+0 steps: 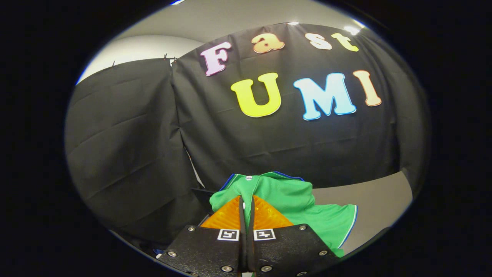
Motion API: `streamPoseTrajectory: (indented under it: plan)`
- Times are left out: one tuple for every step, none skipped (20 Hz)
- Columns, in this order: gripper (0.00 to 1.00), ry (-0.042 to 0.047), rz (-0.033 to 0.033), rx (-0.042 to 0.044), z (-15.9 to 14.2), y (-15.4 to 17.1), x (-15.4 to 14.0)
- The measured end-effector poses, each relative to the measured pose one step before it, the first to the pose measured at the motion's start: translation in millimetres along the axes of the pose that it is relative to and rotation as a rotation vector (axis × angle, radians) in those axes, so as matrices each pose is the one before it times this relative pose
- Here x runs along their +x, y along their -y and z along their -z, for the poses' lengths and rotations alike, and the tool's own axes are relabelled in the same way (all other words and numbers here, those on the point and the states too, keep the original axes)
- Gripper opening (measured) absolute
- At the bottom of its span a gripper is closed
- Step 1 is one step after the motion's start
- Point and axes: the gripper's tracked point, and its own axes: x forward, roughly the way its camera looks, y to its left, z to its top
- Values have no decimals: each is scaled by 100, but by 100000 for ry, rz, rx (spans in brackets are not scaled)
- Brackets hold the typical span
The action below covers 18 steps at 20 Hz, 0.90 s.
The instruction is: Put the clothes into the washing machine and then close the washing machine lid.
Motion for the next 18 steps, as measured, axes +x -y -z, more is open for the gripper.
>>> streamPoseTrajectory:
  plan:
    - [0,333,-1195,187,109,-979,352]
    - [0,124,-986,186,-13,-891,390]
    - [0,503,-944,402,147,-960,316]
    - [0,112,-803,601,207,-871,369]
    - [0,-534,-910,543,382,-858,208]
    - [0,188,-873,379,80,-771,284]
    - [0,-253,-612,-146,179,-669,338]
    - [0,-240,-605,-248,141,-612,294]
    - [0,-176,-989,-102,261,-685,324]
    - [0,-61,-882,0,190,-674,392]
    - [0,-382,-888,-179,310,-621,243]
    - [0,117,-428,-45,213,-458,400]
    - [0,-499,-564,-140,413,-493,327]
    - [0,-538,-347,-104,233,-428,354]
    - [0,-440,48,-178,377,-383,286]
    - [0,-582,136,-185,402,-209,445]
    - [0,-537,-281,404,485,-349,452]
    - [0,-426,-591,503,464,-349,401]
